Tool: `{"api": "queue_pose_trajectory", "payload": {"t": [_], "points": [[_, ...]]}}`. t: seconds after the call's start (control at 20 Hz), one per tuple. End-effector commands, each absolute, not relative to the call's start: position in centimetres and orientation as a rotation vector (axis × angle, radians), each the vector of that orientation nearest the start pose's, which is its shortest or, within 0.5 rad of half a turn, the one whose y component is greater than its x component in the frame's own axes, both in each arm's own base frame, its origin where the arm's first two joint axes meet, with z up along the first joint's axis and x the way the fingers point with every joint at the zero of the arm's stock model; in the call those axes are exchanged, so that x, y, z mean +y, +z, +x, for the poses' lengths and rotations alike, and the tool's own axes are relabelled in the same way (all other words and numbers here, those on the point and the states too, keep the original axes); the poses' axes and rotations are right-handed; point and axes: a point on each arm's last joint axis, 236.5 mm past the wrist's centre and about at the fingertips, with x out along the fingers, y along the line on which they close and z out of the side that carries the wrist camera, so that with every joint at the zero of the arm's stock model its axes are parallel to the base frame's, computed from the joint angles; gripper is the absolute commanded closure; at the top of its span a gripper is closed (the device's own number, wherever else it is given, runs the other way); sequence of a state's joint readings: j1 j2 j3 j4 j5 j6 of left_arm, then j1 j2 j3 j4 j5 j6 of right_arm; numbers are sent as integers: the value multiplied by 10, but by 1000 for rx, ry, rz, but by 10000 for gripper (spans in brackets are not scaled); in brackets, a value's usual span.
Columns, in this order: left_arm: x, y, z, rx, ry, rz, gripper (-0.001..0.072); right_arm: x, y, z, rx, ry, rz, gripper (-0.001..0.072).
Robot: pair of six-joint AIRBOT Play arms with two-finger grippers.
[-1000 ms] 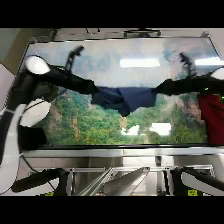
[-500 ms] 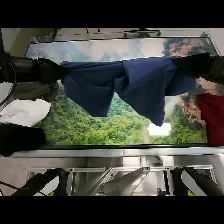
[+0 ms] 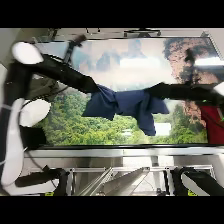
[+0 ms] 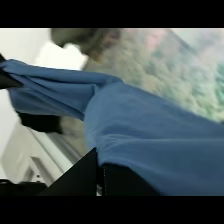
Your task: Fold the shirts.
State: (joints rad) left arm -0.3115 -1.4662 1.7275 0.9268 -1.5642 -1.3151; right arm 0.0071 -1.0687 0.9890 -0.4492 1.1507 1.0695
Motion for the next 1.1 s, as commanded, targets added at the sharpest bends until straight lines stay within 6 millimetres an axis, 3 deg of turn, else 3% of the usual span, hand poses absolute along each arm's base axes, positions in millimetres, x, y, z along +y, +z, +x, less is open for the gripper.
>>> {"api": "queue_pose_trajectory", "payload": {"t": [0.0, 0.2, 0.25, 0.3, 0.35, 0.4, 0.45, 0.5, 0.55, 0.65, 0.8, 0.9, 1.05], "points": [[-271, 80, 360, 1369, -982, -32, 687, 189, 55, 357, 1028, 699, 546, 695], [-260, 13, 410, 1384, -905, -99, 688, 175, -9, 390, 1078, 581, 566, 687], [-253, 5, 429, 1356, -875, -117, 687, 173, -19, 398, 1073, 567, 562, 640], [-243, 3, 447, 1330, -847, -139, 661, 171, -22, 403, 1067, 578, 539, 393], [-232, 9, 464, 1299, -823, -161, 369, 168, -17, 407, 1057, 595, 525, 113], [-219, 18, 477, 1280, -796, -182, 57, 163, -8, 412, 1044, 604, 522, 57], [-204, 29, 485, 1272, -763, -214, -8, 154, 7, 416, 1030, 622, 514, 57], [-192, 38, 486, 1281, -746, -233, -7, 142, 21, 417, 1022, 637, 502, 57], [-182, 46, 480, 1318, -740, -249, -7, 123, 33, 417, 1018, 636, 480, 57], [-177, 45, 453, 1432, -749, -271, -5, 75, 37, 416, 1014, 554, 447, 58], [-218, 23, 394, 1542, -833, -316, -5, 21, 18, 411, 1052, 445, 478, 58], [-261, -2, 350, 1560, -905, -327, -4, 9, -2, 409, 1088, 417, 524, 73], [-317, -45, 304, 1541, -919, -323, 6, 19, -37, 404, 1181, 440, 571, 81]]}}
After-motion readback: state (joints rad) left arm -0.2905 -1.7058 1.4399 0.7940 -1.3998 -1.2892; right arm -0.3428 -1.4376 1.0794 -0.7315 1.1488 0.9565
